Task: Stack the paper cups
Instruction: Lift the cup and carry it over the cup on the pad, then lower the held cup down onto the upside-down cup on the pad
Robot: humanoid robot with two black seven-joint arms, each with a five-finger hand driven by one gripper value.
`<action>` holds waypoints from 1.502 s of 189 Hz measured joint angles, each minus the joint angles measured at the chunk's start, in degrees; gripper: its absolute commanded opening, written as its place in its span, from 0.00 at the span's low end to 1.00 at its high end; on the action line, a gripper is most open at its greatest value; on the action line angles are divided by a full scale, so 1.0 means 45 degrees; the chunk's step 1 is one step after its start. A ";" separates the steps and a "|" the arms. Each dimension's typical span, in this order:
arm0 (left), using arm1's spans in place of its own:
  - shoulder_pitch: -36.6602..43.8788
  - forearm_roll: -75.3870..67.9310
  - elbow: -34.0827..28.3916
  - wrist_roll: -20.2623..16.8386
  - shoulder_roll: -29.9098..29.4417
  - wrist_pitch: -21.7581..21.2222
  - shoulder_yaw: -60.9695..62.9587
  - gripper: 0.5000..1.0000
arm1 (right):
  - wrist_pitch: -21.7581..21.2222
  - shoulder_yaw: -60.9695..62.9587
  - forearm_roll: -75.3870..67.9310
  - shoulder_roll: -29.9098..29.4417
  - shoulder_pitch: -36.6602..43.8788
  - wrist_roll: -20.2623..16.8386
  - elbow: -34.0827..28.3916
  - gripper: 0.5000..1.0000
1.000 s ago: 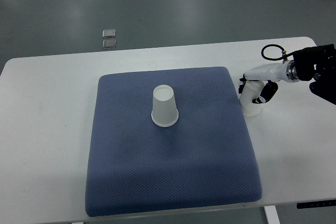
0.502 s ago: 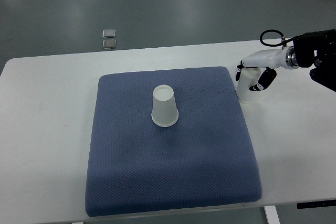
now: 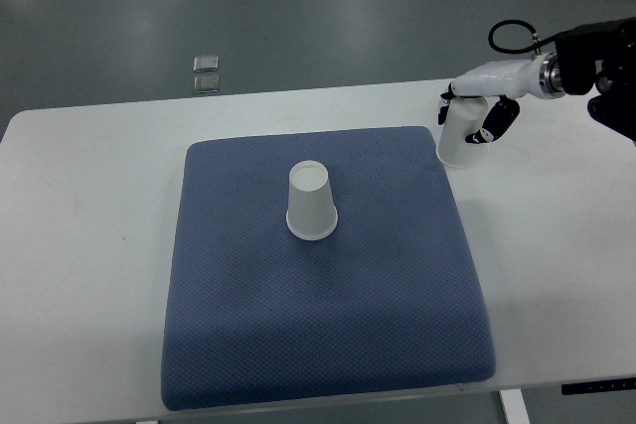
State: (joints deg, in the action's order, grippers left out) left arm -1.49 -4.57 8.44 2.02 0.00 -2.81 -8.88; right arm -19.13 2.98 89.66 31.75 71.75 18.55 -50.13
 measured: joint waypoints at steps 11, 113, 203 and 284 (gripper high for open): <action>0.0000 0.0000 0.0000 0.0000 0.0000 0.0000 0.0000 1.00 | -0.0159 0.0000 -0.0005 -0.0006 0.0288 0.0000 -0.0205 0.26; 0.0000 0.0000 -0.0003 0.0000 0.0000 0.0000 0.0000 1.00 | -0.2827 0.0001 -0.1779 -0.0688 0.3504 0.0005 -0.3306 0.29; 0.0000 0.0000 -0.0005 0.0000 0.0000 0.0000 0.0000 1.00 | -0.2783 0.0079 -0.2903 -0.1973 0.3590 -0.0038 -0.2754 0.30; 0.0000 0.0000 0.0000 0.0000 0.0000 0.0000 0.0000 1.00 | -0.2729 0.0056 -0.2777 -0.2963 0.3024 -0.0040 -0.1955 0.30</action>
State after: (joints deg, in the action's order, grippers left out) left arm -1.49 -4.57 8.43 2.02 0.00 -2.81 -8.88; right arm -31.42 3.24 77.16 18.42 85.36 18.37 -58.93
